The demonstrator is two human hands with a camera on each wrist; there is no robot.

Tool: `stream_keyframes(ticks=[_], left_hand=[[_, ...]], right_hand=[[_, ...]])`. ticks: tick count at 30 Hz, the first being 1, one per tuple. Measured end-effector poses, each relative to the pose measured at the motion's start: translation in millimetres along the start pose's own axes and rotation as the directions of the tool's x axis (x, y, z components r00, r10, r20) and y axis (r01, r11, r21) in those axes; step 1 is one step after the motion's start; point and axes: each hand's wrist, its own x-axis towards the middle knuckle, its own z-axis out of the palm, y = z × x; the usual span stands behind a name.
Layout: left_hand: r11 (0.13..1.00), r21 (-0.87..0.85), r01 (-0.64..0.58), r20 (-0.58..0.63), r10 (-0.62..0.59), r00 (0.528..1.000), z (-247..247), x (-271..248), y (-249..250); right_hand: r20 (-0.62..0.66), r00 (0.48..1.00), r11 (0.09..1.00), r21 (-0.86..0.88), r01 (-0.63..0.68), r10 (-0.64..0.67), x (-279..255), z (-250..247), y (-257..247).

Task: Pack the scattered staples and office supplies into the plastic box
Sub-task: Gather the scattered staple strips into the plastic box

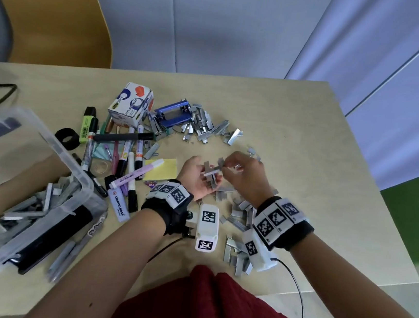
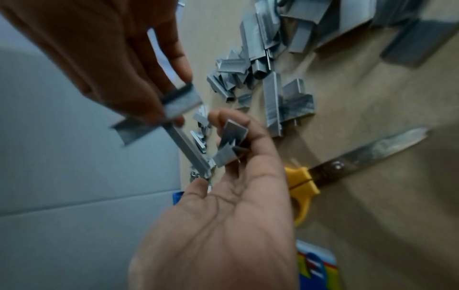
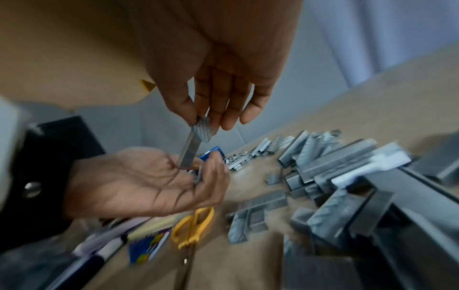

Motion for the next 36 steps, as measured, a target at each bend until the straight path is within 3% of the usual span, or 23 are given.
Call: stream_keyframes(ticks=[4, 9, 12, 16, 19, 21, 29, 36], left_hand=[[0.999, -0.044, 0.022, 0.005, -0.022, 1.0, -9, 3, -2], [1.0, 0.006, 0.021, -0.016, -0.021, 1.0, -18, 8, -1], [0.998, -0.042, 0.055, 0.02, -0.054, 0.998, -19, 5, 0], [0.985, 0.155, 0.071, 0.001, -0.072, 0.997, -28, 8, 3], [0.97, 0.232, 0.075, 0.021, -0.082, 0.996, -36, 10, 7], [0.969, 0.232, 0.081, 0.039, -0.093, 0.995, -40, 10, 9], [0.978, 0.206, -0.006, 0.038, -0.002, 0.999, -47, 6, 7], [0.996, 0.023, -0.084, 0.02, 0.084, 0.996, -58, 0, 9]], right_hand=[[0.146, 0.986, 0.983, -0.154, 0.1, -0.077, -3, 14, -3], [0.172, 0.982, 0.978, -0.18, 0.104, -0.073, 3, 21, -10], [0.111, 0.993, 0.985, -0.158, 0.066, -0.049, 12, 16, -11], [0.009, 0.996, 0.956, -0.282, -0.082, 0.088, 34, -1, 9], [0.104, 0.947, 0.831, -0.516, -0.21, 0.305, 44, -9, 31], [0.158, 0.923, 0.796, -0.569, -0.205, 0.35, 44, -8, 41], [0.237, 0.935, 0.845, -0.523, -0.106, 0.264, 35, 11, 31], [0.26, 0.944, 0.899, -0.432, -0.073, 0.201, 32, 28, 15]])
